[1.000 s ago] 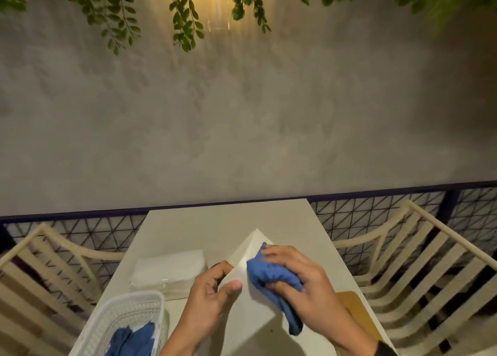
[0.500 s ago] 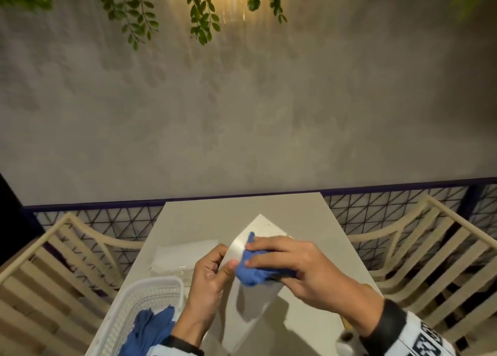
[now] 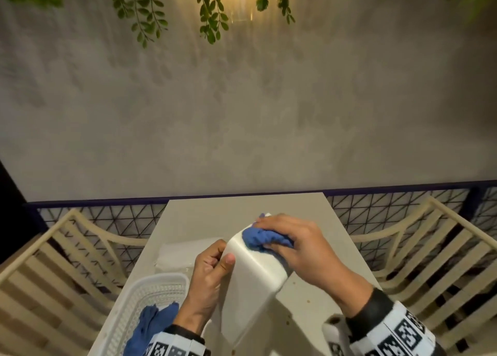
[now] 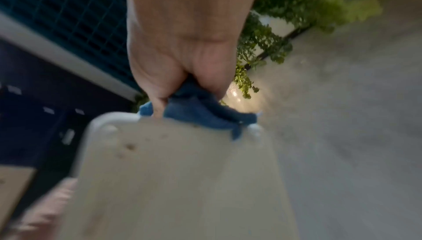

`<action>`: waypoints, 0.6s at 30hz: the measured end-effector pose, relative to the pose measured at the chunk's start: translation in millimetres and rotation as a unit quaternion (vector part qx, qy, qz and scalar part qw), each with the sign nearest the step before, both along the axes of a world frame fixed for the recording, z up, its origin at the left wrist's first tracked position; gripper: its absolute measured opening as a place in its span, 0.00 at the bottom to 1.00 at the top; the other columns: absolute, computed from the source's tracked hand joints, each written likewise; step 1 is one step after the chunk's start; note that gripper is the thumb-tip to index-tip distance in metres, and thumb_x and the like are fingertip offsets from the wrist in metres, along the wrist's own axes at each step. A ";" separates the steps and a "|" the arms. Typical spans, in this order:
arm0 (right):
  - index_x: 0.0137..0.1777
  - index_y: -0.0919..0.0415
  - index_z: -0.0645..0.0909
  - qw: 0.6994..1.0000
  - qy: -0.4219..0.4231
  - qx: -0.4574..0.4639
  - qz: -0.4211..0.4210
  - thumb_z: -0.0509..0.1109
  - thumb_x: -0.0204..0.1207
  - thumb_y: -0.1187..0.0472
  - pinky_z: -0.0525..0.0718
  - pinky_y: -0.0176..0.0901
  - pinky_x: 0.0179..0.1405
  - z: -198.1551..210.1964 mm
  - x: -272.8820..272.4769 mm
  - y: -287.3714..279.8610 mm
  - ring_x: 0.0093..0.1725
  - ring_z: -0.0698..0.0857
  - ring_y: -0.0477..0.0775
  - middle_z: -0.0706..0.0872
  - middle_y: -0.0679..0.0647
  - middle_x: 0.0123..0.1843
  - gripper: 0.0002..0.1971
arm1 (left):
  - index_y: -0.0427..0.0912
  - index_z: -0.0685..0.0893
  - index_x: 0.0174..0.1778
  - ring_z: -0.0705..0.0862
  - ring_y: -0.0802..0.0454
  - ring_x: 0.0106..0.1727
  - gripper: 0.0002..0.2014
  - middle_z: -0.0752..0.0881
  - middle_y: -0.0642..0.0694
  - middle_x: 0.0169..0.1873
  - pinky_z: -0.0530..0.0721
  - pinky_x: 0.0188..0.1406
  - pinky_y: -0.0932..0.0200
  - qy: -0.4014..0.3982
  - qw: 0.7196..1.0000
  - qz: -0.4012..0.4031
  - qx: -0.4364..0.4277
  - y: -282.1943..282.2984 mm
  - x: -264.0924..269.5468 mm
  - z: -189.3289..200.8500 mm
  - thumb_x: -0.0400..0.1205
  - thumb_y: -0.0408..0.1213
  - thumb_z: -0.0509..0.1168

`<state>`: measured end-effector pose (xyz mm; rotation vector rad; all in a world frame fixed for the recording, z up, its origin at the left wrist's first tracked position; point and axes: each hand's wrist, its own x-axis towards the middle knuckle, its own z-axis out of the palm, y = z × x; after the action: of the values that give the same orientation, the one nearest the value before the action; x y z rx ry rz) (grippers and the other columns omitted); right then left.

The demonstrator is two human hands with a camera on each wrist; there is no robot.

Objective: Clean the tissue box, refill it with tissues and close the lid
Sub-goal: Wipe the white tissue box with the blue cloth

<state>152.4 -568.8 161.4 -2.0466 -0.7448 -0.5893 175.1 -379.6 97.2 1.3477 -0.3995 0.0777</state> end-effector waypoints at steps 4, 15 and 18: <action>0.54 0.61 0.86 0.993 0.019 -0.046 0.104 0.72 0.70 0.66 0.79 0.32 0.63 -10.7 -19.6 -9.5 0.61 0.83 0.39 0.89 0.49 0.56 0.12 | 0.44 0.85 0.29 0.77 0.52 0.32 0.25 0.83 0.48 0.27 0.76 0.31 0.63 -0.005 1.000 -0.004 -0.011 11.7 3.2 -2.2 0.56 0.65 0.76; 0.54 0.60 0.88 0.996 0.067 -0.040 0.035 0.74 0.66 0.67 0.77 0.23 0.60 -11.3 -17.2 -17.9 0.56 0.82 0.27 0.88 0.39 0.53 0.15 | 0.43 0.85 0.28 0.77 0.55 0.29 0.27 0.82 0.49 0.24 0.76 0.29 0.66 0.005 1.000 -0.018 0.001 16.0 3.8 -2.0 0.55 0.66 0.76; 0.54 0.61 0.87 0.999 0.023 -0.004 -0.047 0.71 0.68 0.64 0.76 0.22 0.58 -5.8 -1.0 -3.0 0.53 0.78 0.20 0.89 0.48 0.52 0.14 | 0.42 0.85 0.29 0.77 0.54 0.30 0.27 0.82 0.49 0.26 0.76 0.29 0.65 0.001 1.000 -0.021 0.003 7.1 1.4 -2.1 0.56 0.65 0.76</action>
<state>151.4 -571.8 155.7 -2.1049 -0.6275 -0.5900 176.5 -372.5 95.1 1.3439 -0.4266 0.0401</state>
